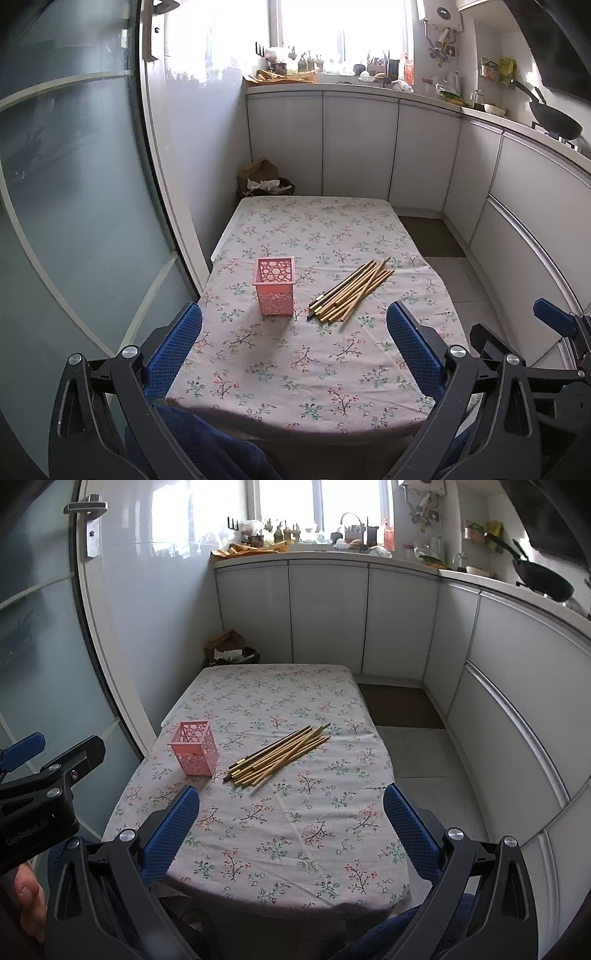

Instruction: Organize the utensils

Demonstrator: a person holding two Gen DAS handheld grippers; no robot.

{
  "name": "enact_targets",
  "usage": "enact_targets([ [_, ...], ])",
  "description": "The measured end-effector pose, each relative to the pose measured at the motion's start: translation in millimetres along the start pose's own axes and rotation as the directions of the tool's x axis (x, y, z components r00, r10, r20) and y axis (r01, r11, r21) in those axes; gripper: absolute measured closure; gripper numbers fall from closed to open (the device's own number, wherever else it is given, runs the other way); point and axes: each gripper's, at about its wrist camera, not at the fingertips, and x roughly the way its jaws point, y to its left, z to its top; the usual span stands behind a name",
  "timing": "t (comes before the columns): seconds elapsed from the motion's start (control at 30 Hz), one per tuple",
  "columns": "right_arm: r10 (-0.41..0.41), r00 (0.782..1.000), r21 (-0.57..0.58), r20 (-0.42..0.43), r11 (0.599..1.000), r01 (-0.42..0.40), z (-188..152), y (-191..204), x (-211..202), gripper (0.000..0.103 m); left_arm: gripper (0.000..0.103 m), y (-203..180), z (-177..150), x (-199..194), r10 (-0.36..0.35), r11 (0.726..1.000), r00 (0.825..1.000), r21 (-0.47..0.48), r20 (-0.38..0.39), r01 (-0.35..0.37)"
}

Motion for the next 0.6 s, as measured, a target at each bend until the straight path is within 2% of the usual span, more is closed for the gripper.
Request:
enact_targets([
  [0.6,0.014,1.0,0.013,-0.005,1.0,-0.014,1.0,-0.4,1.8,0.006,0.007,-3.9,0.3,0.2,-0.013,1.0,1.0,-0.002,-0.003,0.013],
])
